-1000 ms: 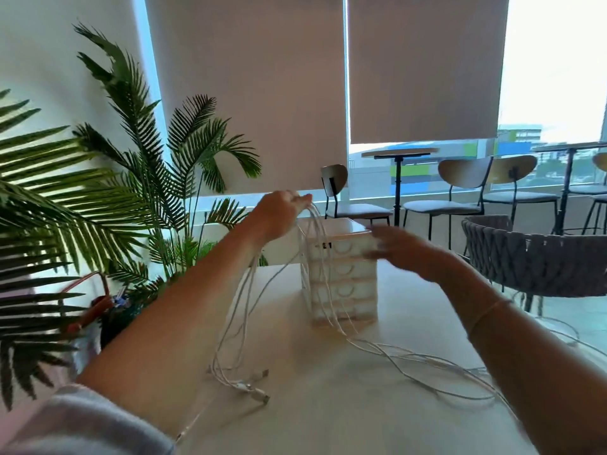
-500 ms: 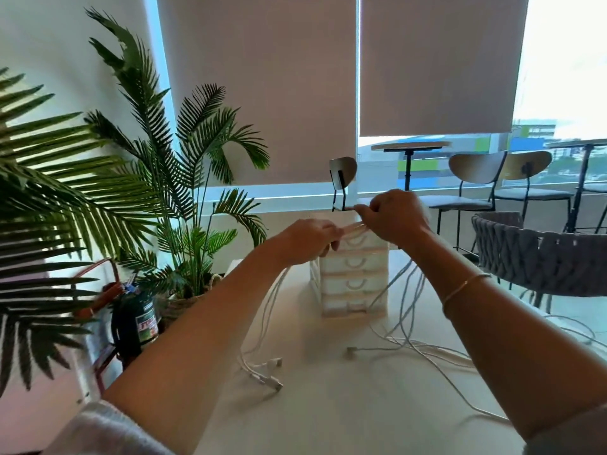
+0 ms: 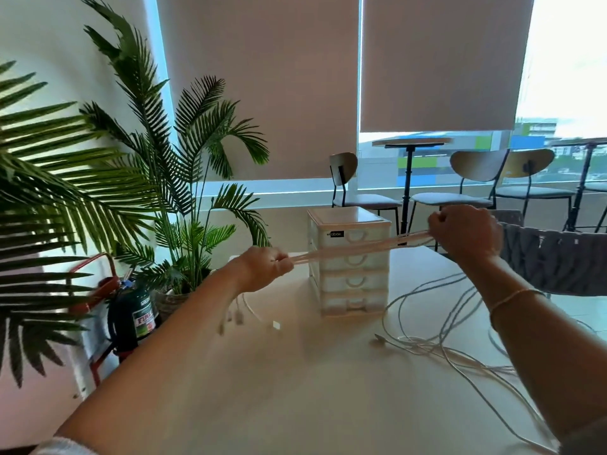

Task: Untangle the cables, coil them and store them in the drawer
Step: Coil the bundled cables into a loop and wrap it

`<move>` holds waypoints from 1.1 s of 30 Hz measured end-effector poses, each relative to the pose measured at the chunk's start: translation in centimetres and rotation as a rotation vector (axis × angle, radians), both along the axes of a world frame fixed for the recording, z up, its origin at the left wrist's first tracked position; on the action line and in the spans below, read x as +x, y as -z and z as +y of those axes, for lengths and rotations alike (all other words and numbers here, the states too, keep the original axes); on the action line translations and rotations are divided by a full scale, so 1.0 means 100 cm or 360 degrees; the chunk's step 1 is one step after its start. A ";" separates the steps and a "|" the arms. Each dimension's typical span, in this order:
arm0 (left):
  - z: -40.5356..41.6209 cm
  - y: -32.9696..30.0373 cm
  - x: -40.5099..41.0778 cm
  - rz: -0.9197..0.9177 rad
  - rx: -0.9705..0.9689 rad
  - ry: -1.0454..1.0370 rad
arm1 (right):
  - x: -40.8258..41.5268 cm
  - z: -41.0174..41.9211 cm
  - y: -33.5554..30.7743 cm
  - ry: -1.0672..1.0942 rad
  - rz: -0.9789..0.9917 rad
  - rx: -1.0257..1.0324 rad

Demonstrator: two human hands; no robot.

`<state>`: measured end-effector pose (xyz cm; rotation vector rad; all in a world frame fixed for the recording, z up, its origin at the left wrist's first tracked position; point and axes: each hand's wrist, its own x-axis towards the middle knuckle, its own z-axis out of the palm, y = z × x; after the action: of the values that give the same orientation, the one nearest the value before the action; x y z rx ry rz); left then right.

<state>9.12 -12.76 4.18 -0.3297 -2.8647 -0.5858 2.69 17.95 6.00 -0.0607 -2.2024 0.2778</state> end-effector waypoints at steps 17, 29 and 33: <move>-0.011 0.042 -0.026 -0.0168 0.0016 -0.0110 | -0.031 0.069 0.035 0.0431 -0.0438 0.0291; 0.032 0.080 -0.032 -0.0322 0.0098 0.0130 | -0.001 -0.138 0.104 -0.1195 -0.1123 -0.0174; 0.018 0.095 -0.030 -0.0436 0.0309 0.0149 | -0.008 -0.129 0.117 -0.1047 -0.0914 0.0029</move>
<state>6.08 -10.94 -5.27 -0.3793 -3.0269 -0.9896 1.93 5.07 -5.70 0.6824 -2.7395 0.6674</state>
